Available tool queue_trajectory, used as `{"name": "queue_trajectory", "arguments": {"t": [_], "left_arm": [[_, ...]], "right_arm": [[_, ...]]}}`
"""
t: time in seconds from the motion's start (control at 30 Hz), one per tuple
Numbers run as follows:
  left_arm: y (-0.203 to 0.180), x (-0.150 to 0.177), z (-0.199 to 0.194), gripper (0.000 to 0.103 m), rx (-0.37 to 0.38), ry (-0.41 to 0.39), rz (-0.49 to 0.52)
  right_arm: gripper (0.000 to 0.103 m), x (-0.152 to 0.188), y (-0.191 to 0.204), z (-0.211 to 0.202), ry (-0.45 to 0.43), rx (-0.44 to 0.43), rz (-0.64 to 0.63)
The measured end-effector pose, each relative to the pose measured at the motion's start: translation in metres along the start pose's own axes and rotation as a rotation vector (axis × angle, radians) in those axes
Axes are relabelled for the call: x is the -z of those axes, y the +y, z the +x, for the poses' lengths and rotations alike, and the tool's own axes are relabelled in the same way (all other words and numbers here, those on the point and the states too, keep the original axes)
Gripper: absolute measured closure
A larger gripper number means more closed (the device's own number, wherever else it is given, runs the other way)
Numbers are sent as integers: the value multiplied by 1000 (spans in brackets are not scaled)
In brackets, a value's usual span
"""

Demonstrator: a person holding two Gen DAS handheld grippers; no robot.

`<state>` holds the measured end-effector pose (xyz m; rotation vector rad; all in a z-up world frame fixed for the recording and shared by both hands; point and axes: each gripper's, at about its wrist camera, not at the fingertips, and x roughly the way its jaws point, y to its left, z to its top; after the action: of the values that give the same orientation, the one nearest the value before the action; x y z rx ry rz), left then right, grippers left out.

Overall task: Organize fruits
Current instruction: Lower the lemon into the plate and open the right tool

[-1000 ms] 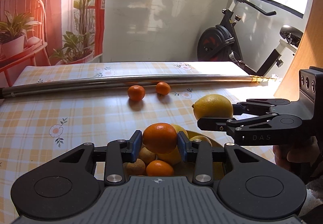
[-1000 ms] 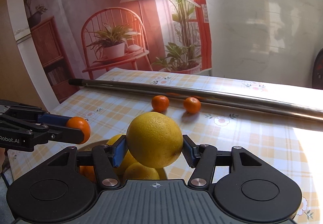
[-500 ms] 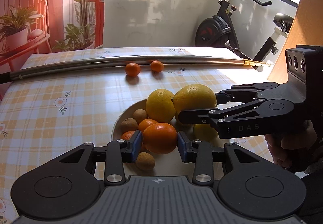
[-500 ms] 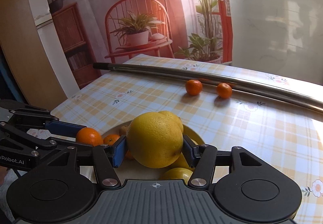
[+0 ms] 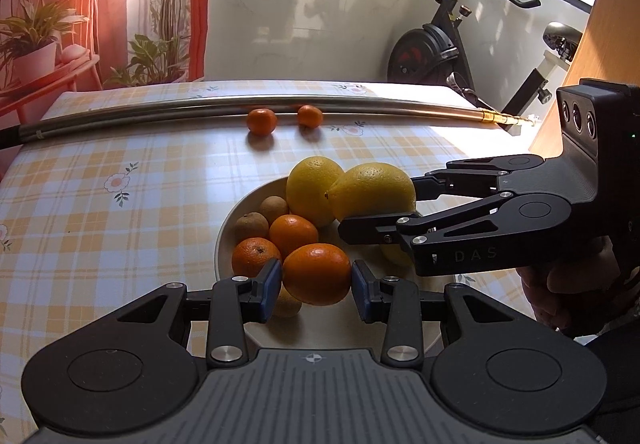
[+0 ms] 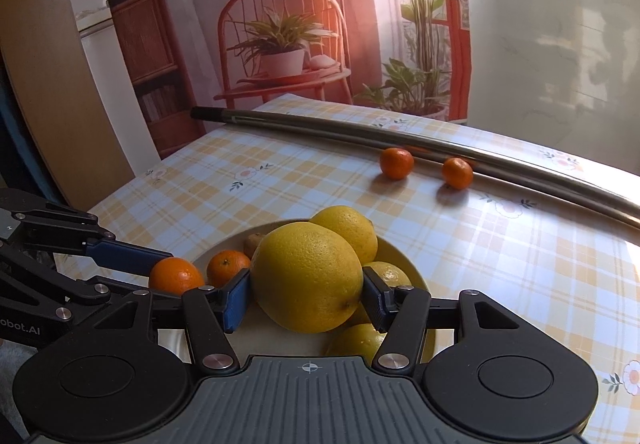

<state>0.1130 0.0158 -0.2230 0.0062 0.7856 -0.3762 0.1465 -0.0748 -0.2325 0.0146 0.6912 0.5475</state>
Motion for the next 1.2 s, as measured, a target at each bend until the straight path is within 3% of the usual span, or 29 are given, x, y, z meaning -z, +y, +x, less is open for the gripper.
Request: {"name": "queue_trajectory", "arguments": {"t": [0.87,1.2], "left_arm": [[3,3,0,63,-3,10,-33],[1,11,15,63,16,103,-31]], "right_arm": [[50,2,1,0,3,7,-8],[50,7,-2,-8,-22,13,33]]}}
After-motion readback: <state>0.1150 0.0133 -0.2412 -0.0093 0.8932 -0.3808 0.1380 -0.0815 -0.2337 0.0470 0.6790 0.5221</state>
